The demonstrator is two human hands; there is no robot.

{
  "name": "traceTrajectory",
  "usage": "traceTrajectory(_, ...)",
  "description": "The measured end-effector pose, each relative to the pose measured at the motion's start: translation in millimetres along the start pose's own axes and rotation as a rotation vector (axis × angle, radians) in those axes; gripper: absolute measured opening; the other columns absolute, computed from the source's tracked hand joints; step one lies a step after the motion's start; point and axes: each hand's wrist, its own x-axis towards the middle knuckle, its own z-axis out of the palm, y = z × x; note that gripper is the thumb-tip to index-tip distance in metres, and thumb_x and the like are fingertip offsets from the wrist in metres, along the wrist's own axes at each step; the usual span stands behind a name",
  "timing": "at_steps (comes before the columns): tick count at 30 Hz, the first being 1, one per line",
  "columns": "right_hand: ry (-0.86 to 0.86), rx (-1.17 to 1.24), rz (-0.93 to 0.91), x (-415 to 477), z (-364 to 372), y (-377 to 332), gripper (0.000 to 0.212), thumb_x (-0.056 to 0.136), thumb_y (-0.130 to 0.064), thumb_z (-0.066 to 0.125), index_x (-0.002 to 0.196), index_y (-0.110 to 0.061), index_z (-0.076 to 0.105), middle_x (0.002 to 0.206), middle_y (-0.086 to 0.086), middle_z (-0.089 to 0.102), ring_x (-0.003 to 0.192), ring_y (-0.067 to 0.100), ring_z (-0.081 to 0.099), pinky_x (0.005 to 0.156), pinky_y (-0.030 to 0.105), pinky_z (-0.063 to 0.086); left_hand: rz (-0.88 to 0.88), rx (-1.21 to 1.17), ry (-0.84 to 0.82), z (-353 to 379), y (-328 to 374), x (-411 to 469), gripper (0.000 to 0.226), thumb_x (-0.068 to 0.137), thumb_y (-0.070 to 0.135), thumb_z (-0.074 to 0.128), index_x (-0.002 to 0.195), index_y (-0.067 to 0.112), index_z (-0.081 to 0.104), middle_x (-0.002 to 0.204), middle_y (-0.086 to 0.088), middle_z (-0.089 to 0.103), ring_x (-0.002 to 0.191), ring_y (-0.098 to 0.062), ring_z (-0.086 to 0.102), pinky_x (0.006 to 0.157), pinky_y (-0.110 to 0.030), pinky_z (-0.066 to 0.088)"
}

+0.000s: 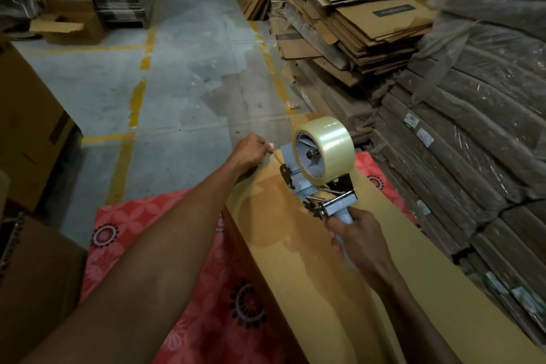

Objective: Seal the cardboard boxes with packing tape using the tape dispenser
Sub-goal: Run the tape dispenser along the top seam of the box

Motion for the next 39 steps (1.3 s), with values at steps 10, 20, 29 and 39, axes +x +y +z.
traceTrajectory(10,-0.009,-0.175,-0.005,2.5,2.9,-9.3,0.024,0.085,-0.023,0.063,0.069,-0.006,0.063,0.061,0.013,0.065,0.054,0.027,0.058,0.057,0.040,0.049,0.093,0.243,0.166,7.4,14.3,-15.0,0.019,0.099,0.012,0.057,0.098,0.003,0.073,0.094,-0.008,0.066,0.089,-0.027,0.061,0.082,-0.037,0.051)
traceTrajectory(20,-0.218,-0.159,0.026,9.5,-10.2,-25.5,0.022,0.089,-0.013,0.059,0.074,0.002,0.064,0.061,0.012,0.063,0.047,0.021,0.058,0.046,0.029,0.046,0.140,0.607,-0.221,12.2,11.6,-17.2,0.031,0.106,0.023,0.040,0.122,0.005,0.059,0.127,-0.018,0.061,0.110,-0.036,0.058,0.086,-0.038,0.042)
traceTrajectory(29,-0.186,-0.193,0.107,-45.6,-49.7,3.2,0.025,0.088,-0.018,0.060,0.072,0.001,0.065,0.056,0.006,0.060,0.048,0.017,0.054,0.050,0.031,0.045,0.089,0.694,-0.199,15.1,15.4,-18.0,0.054,0.107,0.043,0.024,0.140,0.008,0.049,0.148,-0.022,0.048,0.128,-0.043,0.050,0.108,-0.058,0.039)
traceTrajectory(39,-0.149,-0.239,0.133,-70.9,-60.0,23.4,0.025,0.081,-0.030,0.060,0.063,-0.012,0.060,0.059,0.007,0.061,0.055,0.023,0.057,0.057,0.037,0.050,0.130,0.672,0.172,81.0,19.2,-72.9,0.076,0.097,0.043,0.038,0.158,0.005,0.014,0.163,-0.019,0.021,0.152,-0.036,0.017,0.122,-0.059,0.009)
